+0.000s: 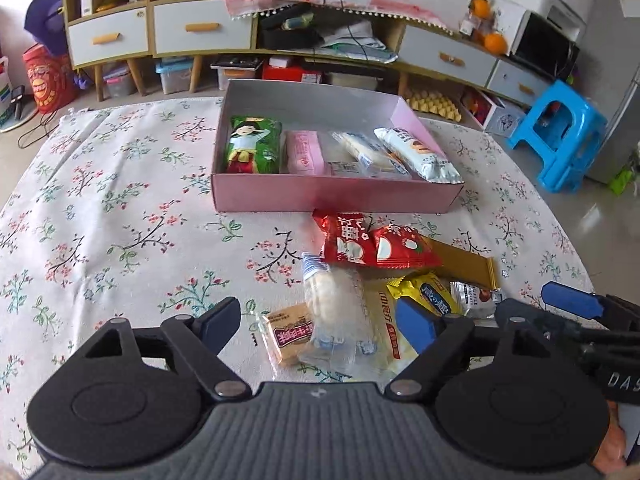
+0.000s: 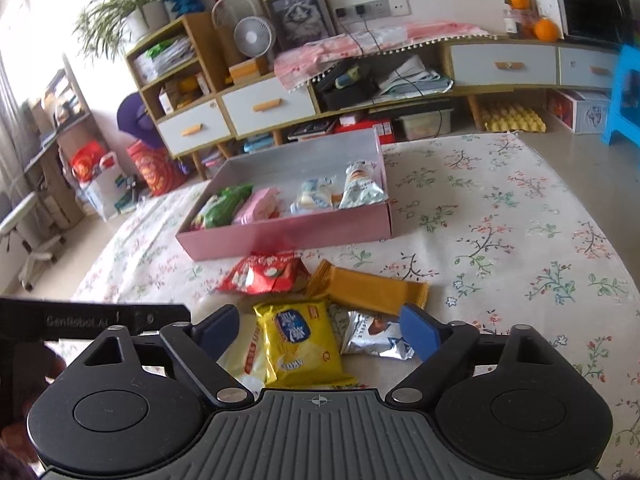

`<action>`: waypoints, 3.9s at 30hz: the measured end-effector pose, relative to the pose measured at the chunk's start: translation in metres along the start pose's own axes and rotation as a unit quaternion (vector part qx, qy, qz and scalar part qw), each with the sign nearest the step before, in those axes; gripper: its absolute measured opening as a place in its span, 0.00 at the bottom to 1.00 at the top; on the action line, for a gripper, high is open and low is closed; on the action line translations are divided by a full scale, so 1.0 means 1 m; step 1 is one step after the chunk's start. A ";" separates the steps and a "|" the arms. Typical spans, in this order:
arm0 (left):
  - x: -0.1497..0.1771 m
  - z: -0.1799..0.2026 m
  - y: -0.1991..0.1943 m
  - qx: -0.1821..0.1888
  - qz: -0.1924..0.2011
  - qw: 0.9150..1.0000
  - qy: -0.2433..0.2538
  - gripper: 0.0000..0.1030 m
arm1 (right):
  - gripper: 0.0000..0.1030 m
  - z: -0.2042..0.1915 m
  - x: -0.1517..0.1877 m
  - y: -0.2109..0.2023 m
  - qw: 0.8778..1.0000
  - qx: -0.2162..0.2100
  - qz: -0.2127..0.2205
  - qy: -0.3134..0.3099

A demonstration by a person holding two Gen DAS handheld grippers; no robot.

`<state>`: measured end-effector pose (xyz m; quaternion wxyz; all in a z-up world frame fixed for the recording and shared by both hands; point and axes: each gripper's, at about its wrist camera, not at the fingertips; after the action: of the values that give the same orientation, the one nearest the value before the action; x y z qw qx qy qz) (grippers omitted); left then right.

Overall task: Organize snacks
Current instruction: 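Grasp clear plastic bread bag with left tool while right tool grasps yellow chip bag, then carry both held bags up and over the pink box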

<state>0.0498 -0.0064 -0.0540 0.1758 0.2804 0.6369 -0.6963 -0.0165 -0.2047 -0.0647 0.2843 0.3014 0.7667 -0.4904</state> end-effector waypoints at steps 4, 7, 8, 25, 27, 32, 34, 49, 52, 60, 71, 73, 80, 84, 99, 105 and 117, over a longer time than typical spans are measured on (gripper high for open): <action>0.001 0.009 0.004 -0.009 0.002 1.000 0.024 0.79 | 0.85 -0.002 0.003 0.002 1.000 -0.006 -0.010 -0.006; 0.002 0.012 0.007 -0.011 0.000 0.999 0.032 0.76 | 0.85 -0.006 0.006 0.005 1.000 -0.011 -0.019 -0.016; 0.002 0.013 0.008 -0.011 -0.001 0.999 0.033 0.76 | 0.85 -0.008 0.007 0.006 0.999 -0.012 -0.022 -0.020; 0.005 0.015 0.023 -0.025 -0.007 0.998 0.054 0.64 | 0.79 -0.013 0.015 0.017 0.998 -0.024 -0.046 -0.036; 0.004 0.017 0.025 -0.026 -0.007 0.998 0.058 0.61 | 0.78 -0.014 0.015 0.018 0.998 -0.029 -0.048 -0.035; 0.003 0.020 0.034 -0.026 -0.013 0.997 0.073 0.50 | 0.77 -0.017 0.016 0.027 0.998 -0.028 -0.050 -0.041; 0.002 0.016 0.038 -0.021 -0.020 0.997 0.065 0.42 | 0.74 -0.017 0.015 0.034 0.997 -0.030 -0.052 -0.042; 0.001 -0.014 0.020 0.017 -0.025 1.000 -0.002 0.30 | 0.43 -0.011 0.017 0.044 0.998 -0.011 -0.058 -0.034; 0.005 -0.021 0.011 0.020 -0.021 0.999 -0.013 0.30 | 0.43 -0.006 0.015 0.032 0.998 -0.028 -0.053 -0.011; 0.015 -0.035 -0.002 0.033 -0.019 0.999 -0.037 0.30 | 0.43 0.004 0.010 0.012 0.997 -0.051 -0.041 0.032; 0.018 -0.039 -0.005 0.024 0.006 0.997 -0.067 0.30 | 0.43 0.015 0.005 -0.006 0.998 -0.035 -0.010 0.054; 0.016 -0.041 -0.007 0.027 0.006 0.997 -0.073 0.30 | 0.43 0.016 0.005 -0.005 0.998 -0.034 -0.009 0.057; 0.007 -0.038 -0.013 0.013 0.024 0.998 -0.062 0.30 | 0.43 0.019 0.001 -0.004 0.997 -0.035 0.002 0.066; 0.001 -0.039 -0.012 0.010 0.024 0.997 -0.070 0.30 | 0.43 0.028 -0.002 -0.007 0.996 -0.031 0.010 0.084; -0.043 0.001 -0.023 0.015 0.073 0.995 -0.062 0.30 | 0.43 0.042 -0.033 0.001 0.992 -0.023 0.040 0.116; -0.055 0.006 -0.019 0.014 0.089 0.994 -0.069 0.30 | 0.43 0.046 -0.049 0.006 0.991 -0.033 0.051 0.120; -0.075 0.017 0.001 -0.022 0.096 0.994 -0.058 0.30 | 0.43 0.033 -0.079 0.027 0.995 -0.004 0.071 0.072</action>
<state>0.1065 -0.0316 -0.0086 0.2841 0.2954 0.6113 -0.6770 0.0604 -0.2404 -0.0343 0.2640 0.3883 0.7635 -0.4434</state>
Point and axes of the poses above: each gripper's, at about its wrist camera, not at the fingertips, and y roughly the way its jaws point, z to its right, x to its underside, and after that the axes turned 8 degrees about -x, right-handed
